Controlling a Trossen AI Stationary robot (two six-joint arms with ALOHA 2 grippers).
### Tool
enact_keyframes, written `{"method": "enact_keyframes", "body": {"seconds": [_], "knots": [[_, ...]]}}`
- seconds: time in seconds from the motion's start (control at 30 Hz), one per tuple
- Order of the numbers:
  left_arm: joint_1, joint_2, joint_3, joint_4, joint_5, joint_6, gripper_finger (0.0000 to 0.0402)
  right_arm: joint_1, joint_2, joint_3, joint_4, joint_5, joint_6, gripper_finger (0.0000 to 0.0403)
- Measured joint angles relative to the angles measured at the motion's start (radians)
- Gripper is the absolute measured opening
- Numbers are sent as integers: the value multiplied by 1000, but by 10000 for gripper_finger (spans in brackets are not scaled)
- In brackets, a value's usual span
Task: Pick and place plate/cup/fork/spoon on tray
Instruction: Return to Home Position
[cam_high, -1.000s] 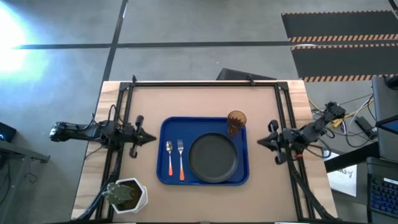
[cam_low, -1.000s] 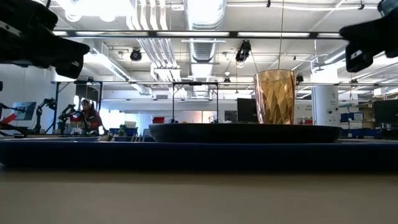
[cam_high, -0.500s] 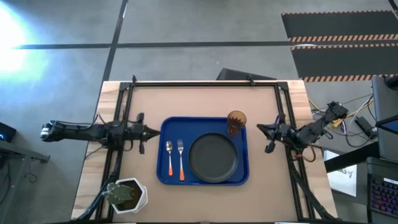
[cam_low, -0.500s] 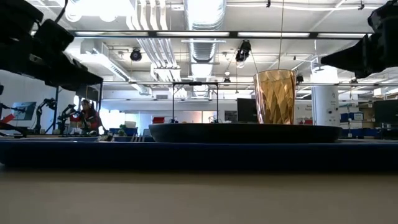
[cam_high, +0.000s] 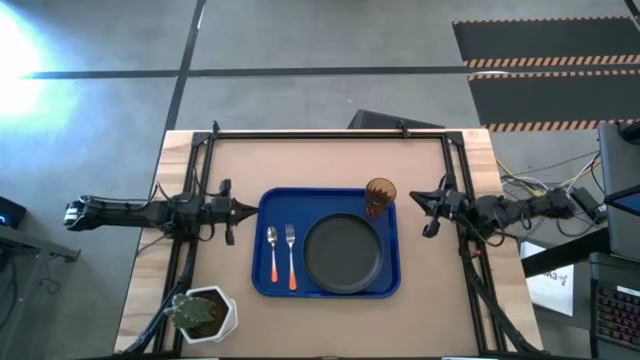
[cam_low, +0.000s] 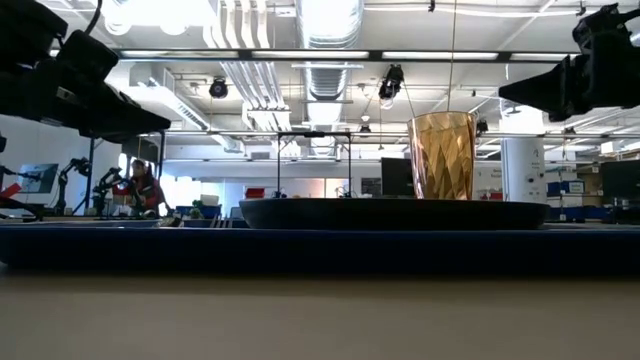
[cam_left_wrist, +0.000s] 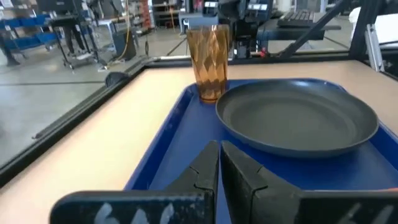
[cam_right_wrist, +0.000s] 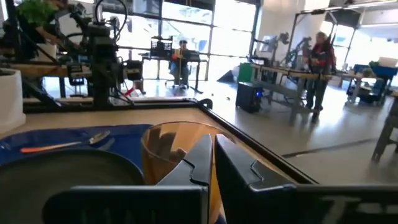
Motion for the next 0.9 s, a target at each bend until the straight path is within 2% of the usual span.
{"method": "enact_keyframes", "body": {"seconds": [0.27,0.4,0.67,0.9], "knots": [[0,-18,0,-1,1,4,0,-315,10,0,-26,-435,63,9],[1,-18,0,-3,2,-19,0,-399,10,0,-49,-578,87,9],[1,-16,0,-5,7,-42,0,-417,0,0,-36,-702,130,9],[1,-16,-1,-6,8,-47,0,-417,0,0,53,-713,150,9]]}}
